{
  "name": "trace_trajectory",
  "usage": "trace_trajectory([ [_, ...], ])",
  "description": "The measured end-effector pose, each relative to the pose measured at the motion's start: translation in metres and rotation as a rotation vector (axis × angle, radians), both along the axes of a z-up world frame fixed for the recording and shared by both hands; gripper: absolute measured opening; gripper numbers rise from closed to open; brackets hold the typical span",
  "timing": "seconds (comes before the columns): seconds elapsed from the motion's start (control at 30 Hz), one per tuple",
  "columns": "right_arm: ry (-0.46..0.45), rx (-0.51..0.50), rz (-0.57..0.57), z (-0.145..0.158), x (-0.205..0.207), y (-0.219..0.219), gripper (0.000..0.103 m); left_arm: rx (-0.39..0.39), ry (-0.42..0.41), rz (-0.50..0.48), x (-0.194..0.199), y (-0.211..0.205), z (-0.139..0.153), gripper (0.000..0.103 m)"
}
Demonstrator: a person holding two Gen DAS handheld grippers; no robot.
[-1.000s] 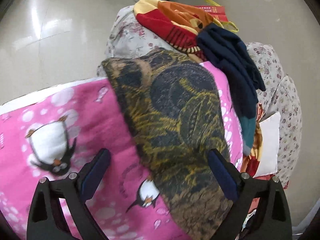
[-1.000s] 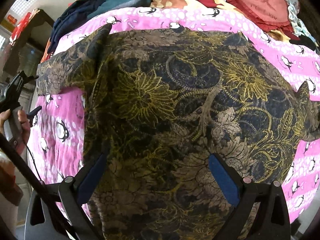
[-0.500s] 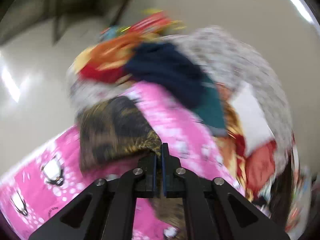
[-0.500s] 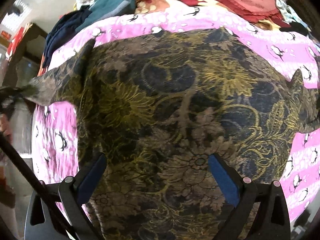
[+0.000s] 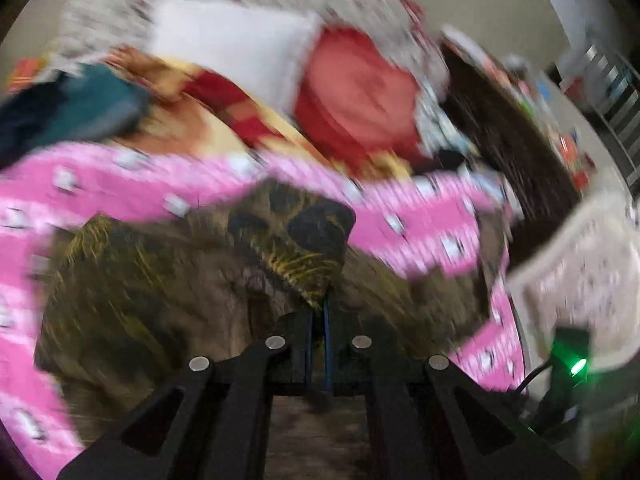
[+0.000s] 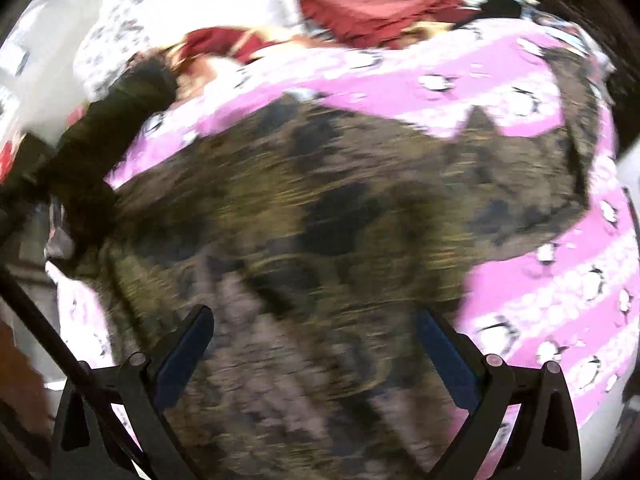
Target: Fold small clothes
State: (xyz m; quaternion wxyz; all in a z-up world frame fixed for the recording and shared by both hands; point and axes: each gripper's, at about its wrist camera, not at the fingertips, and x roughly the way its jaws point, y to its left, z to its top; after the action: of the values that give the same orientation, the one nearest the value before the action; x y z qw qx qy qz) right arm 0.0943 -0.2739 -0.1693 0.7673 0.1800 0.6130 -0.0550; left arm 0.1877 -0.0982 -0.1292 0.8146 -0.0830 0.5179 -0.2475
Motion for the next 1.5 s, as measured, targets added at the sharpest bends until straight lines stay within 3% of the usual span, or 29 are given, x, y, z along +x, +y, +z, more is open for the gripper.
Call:
trace_trajectory([
  [0.1,0.009,-0.019,-0.033,-0.003,-0.002,-0.031,0.103,0.007,0.096,-0.069,-0.015,-0.033,-0.023,0.009],
  [0.17,0.008,-0.026,-0.044,-0.003,-0.001,-0.046,0.103,-0.006,0.113,-0.072,-0.024,-0.033,-0.019,0.023],
  [0.23,-0.004,-0.011,-0.058,-0.004,0.002,-0.058,0.103,-0.038,0.085,-0.052,-0.032,-0.012,-0.001,0.053],
  [0.33,-0.029,0.039,-0.069,-0.008,0.014,-0.071,0.103,-0.014,0.015,0.037,-0.04,0.027,0.019,0.07],
  [0.4,-0.038,0.059,-0.062,-0.012,0.029,-0.072,0.103,0.039,0.004,0.114,-0.039,0.06,0.022,0.071],
  [0.53,-0.044,0.076,0.002,-0.018,0.063,-0.056,0.103,0.162,0.053,0.261,-0.03,0.111,0.002,0.071],
  [0.63,-0.065,0.112,0.068,-0.01,0.079,-0.034,0.103,0.194,0.078,0.339,-0.028,0.134,-0.012,0.071],
  [0.77,-0.085,0.073,0.231,-0.001,0.106,0.02,0.103,0.242,0.085,0.359,-0.025,0.143,-0.024,0.071],
  [0.83,-0.036,-0.02,0.347,-0.014,0.125,0.056,0.103,0.261,0.09,0.355,-0.022,0.142,-0.029,0.071],
  [0.87,-0.015,-0.06,0.392,-0.024,0.132,0.068,0.097,0.265,0.097,0.348,-0.02,0.141,-0.031,0.071],
  [0.9,-0.002,-0.068,0.428,-0.035,0.136,0.074,0.056,0.266,0.097,0.345,-0.02,0.14,-0.031,0.071],
  [0.93,0.027,-0.027,0.431,-0.045,0.141,0.073,0.022,0.264,0.095,0.345,-0.021,0.14,-0.031,0.071],
  [0.97,0.039,0.02,0.394,-0.047,0.142,0.064,0.006,0.262,0.094,0.345,-0.021,0.138,-0.03,0.071],
  [1.03,-0.067,0.156,0.269,-0.027,0.136,0.028,0.006,0.262,0.09,0.345,-0.022,0.138,-0.028,0.071],
  [1.07,-0.135,0.144,0.222,-0.009,0.129,0.009,0.006,0.262,0.086,0.348,-0.022,0.138,-0.028,0.071],
  [1.17,-0.207,0.087,0.183,0.017,0.111,-0.026,0.006,0.257,0.091,0.363,-0.019,0.14,-0.031,0.071],
  [1.37,-0.094,0.073,0.1,-0.014,0.071,-0.069,0.006,0.263,0.106,0.392,-0.017,0.143,-0.036,0.071],
  [1.47,0.028,0.166,0.066,-0.033,0.045,-0.086,0.017,0.259,0.107,0.394,-0.018,0.149,-0.032,0.071],
  [1.5,0.029,0.186,0.055,-0.031,0.037,-0.091,0.022,0.256,0.101,0.394,-0.019,0.151,-0.029,0.071],
])
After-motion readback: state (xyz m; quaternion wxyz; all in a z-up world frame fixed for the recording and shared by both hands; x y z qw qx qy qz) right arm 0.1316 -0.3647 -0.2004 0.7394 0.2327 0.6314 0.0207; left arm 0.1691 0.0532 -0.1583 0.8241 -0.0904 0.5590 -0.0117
